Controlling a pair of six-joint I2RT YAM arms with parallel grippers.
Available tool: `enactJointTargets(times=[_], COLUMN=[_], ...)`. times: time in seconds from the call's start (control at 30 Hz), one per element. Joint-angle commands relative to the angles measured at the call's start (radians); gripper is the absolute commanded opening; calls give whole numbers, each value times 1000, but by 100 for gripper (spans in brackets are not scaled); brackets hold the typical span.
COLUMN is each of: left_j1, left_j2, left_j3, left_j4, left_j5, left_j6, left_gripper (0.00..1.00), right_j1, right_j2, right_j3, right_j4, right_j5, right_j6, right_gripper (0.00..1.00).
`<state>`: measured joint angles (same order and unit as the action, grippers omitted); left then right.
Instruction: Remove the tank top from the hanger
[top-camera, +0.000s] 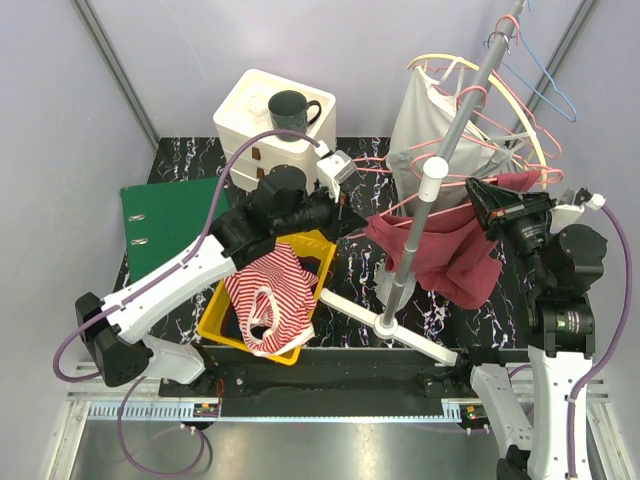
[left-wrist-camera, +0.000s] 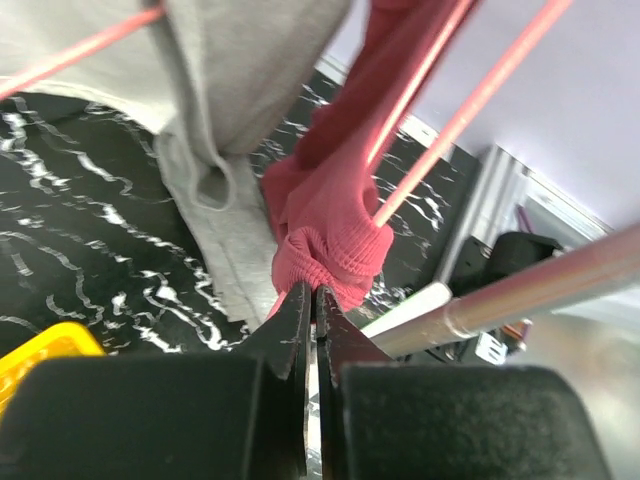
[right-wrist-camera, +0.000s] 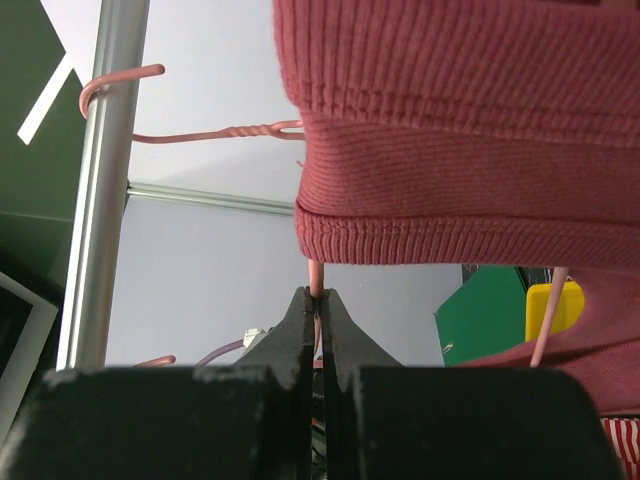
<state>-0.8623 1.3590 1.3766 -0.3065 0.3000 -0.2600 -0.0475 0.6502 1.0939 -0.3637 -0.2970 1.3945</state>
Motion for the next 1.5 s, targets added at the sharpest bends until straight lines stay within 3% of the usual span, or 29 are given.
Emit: enactJointTargets(times=[0.0, 0.3, 0.53, 0.73, 0.97, 1.1, 1.13, 1.17, 1.27, 1.3, 1.47], left_j1=[-3, 12, 66, 85, 77, 40, 33, 31, 31, 32, 32], left_j2=[-113, -330, -301, -302, -265, -253, -264, -277, -360, -388, -530], left_j3=[4, -178, -251, -332, -430, -429, -433, -436, -465, -476, -473], left_j4=[23, 32, 18, 65, 210, 228, 227, 225, 202, 182, 95], left_j5=[-160, -373, -453, -395, -141, -95, -85, -78, -122, -134, -223], left_j6=[-7, -8, -59, -123, -229, -208, -194, -190, -174, -167, -122], left_gripper=[0, 0, 0, 0, 0, 0, 2, 18, 50, 66, 76], right_j1=[9, 8, 8, 8, 8, 8, 8, 9, 8, 9, 8], right_j2=[-44, -90, -112, -107, -98, -103, -103, -103, -101, -101, -96], right_j3=[-26, -71, -74, -68, -75, -89, -91, -94, -98, -100, -95], right_j4=[74, 78, 112, 117, 129, 129, 129, 129, 128, 129, 126], right_j5=[31, 67, 48, 64, 50, 41, 39, 36, 27, 24, 15], right_j6=[-12, 102, 199, 225, 224, 216, 215, 210, 202, 202, 186], right_gripper=[0, 0, 0, 0, 0, 0, 0, 0, 0, 0, 0])
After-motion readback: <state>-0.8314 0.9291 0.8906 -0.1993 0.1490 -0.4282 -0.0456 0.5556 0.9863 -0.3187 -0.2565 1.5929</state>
